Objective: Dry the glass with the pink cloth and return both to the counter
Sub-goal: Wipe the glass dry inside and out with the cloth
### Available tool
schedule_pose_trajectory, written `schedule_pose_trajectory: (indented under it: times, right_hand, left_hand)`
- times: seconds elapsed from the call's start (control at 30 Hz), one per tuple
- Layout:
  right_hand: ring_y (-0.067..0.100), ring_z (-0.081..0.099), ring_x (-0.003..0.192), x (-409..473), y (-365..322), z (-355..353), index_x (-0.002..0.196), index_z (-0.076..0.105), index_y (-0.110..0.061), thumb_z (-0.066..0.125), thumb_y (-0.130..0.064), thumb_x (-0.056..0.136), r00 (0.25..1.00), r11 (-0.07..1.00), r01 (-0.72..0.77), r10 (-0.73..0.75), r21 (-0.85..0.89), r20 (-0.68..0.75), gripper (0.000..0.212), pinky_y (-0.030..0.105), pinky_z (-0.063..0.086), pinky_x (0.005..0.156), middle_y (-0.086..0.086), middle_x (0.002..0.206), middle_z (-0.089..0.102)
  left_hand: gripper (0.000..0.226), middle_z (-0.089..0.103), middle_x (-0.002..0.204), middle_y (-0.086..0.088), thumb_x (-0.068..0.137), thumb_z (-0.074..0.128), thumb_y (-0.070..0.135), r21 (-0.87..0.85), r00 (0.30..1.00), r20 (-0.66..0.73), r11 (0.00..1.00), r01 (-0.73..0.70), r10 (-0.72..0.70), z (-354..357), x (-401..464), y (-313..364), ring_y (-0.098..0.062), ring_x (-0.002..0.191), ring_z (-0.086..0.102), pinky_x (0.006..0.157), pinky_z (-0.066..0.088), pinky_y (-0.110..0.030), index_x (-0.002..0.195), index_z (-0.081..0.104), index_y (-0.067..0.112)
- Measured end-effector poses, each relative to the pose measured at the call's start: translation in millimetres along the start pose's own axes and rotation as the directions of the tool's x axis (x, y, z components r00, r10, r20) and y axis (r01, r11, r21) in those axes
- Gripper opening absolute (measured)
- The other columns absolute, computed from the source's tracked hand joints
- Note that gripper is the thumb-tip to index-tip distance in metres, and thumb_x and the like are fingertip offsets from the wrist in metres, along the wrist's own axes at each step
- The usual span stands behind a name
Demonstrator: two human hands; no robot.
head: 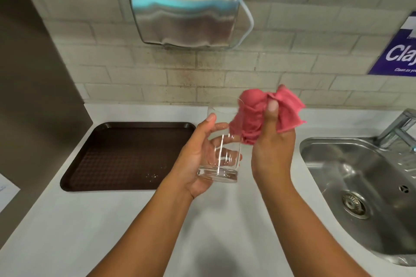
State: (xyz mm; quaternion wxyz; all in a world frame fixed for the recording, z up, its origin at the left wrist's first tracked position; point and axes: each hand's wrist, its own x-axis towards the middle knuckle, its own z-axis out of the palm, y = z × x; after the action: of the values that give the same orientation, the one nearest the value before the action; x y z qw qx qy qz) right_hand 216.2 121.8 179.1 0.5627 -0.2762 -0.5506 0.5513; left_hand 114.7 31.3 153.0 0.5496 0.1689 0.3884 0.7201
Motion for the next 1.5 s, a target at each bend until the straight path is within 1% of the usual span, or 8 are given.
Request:
schedule_pose_trajectory:
  times: [0.2,0.4,0.63,0.83,0.97,1.07,1.27,1.5]
  right_hand:
    - [0.033,0.061,0.124,-85.2,8.0,-21.9,0.159,0.026,-0.053,0.044,-0.049,0.104,0.864,0.895,0.343,-0.18,-0.286,0.471,0.057,0.053,0.054,0.098,-0.004,0.156,0.055]
    - [0.013,-0.011,0.162,-48.0,-8.7,-6.8,0.161,-0.005,-0.049,0.042,-0.023,0.095,0.747,0.661,0.572,-0.174,-0.486,0.642,0.085,0.062,0.014,0.127,-0.027,0.171,-0.004]
    - [-0.006,0.076,0.093,-35.2,-15.0,-7.6,0.148,0.031,-0.067,0.042,-0.048,0.108,0.891,0.964,0.014,0.109,-0.266,0.441,0.045,0.019,0.063,0.061,-0.046,0.106,0.069]
    - [-0.001,0.038,0.148,-84.7,-7.1,-14.7,0.162,0.01,-0.052,0.041,-0.042,0.104,0.823,0.919,0.218,0.008,-0.329,0.569,0.066,0.037,0.047,0.114,-0.029,0.164,0.027]
    - [0.011,0.008,0.162,-45.2,-19.7,-4.1,0.162,-0.004,-0.048,0.04,-0.018,0.099,0.799,0.779,0.407,-0.052,-0.476,0.599,0.083,0.043,0.037,0.124,-0.018,0.175,0.0]
    - [0.004,0.066,0.123,-17.3,-19.3,0.0,0.155,-0.019,-0.058,0.052,-0.03,0.107,0.87,0.914,0.14,0.07,-0.381,0.489,0.09,0.03,0.061,0.094,-0.031,0.149,0.047]
    - [0.009,0.078,0.065,-32.9,10.9,-18.2,0.134,0.064,-0.034,0.052,-0.081,0.086,0.847,0.928,-0.316,0.37,-0.197,0.381,0.068,0.022,0.056,0.046,-0.007,0.085,0.082]
    - [0.033,0.077,0.111,-49.6,27.9,-26.0,0.126,0.071,-0.026,0.076,-0.036,0.092,0.784,0.873,-0.487,0.437,0.002,0.441,0.036,0.057,0.056,0.102,0.01,0.12,0.08]
  left_hand:
    - [0.058,0.076,0.116,-0.015,0.089,0.072,0.061,0.058,0.99,-0.118,0.996,-0.064,0.071,2.0,4.9,3.3,-0.034,0.102,0.075,0.093,0.058,-0.046,0.121,0.07,0.012]
    - [0.048,0.082,0.071,0.013,0.112,0.038,0.023,0.144,0.984,-0.134,0.984,-0.101,0.121,-8.2,5.9,-27.9,0.0,0.066,0.078,0.056,0.06,-0.019,0.09,0.079,0.029]
    - [0.071,0.075,0.118,-0.016,0.074,0.078,0.067,0.069,0.962,-0.15,0.973,-0.22,0.228,7.7,8.1,-6.0,-0.031,0.105,0.073,0.089,0.061,-0.046,0.119,0.079,0.012]
    - [0.068,0.073,0.131,-0.021,0.086,0.069,0.066,0.111,0.944,-0.236,0.971,-0.211,0.232,-1.6,11.5,-2.7,-0.038,0.129,0.066,0.117,0.045,-0.056,0.124,0.076,0.009]
    - [0.045,0.084,0.112,-0.003,0.088,0.062,0.064,0.185,0.978,-0.094,0.969,-0.164,0.184,1.5,10.1,-9.5,-0.014,0.102,0.08,0.08,0.064,-0.03,0.107,0.086,0.032]
    - [0.04,0.084,0.093,0.001,0.097,0.061,0.057,0.205,0.973,-0.094,0.961,-0.188,0.211,2.6,14.8,-14.7,-0.009,0.079,0.079,0.064,0.06,-0.023,0.102,0.087,0.027]
    - [0.065,0.08,0.111,-0.02,0.088,0.069,0.066,0.164,0.968,-0.105,0.964,-0.21,0.229,4.1,15.0,-8.1,-0.031,0.101,0.079,0.085,0.062,-0.043,0.122,0.078,0.011]
    - [0.057,0.079,0.117,-0.008,0.092,0.056,0.069,0.339,0.931,-0.189,0.91,-0.236,0.312,0.5,21.0,-17.7,-0.025,0.11,0.076,0.097,0.06,-0.046,0.129,0.074,0.03]
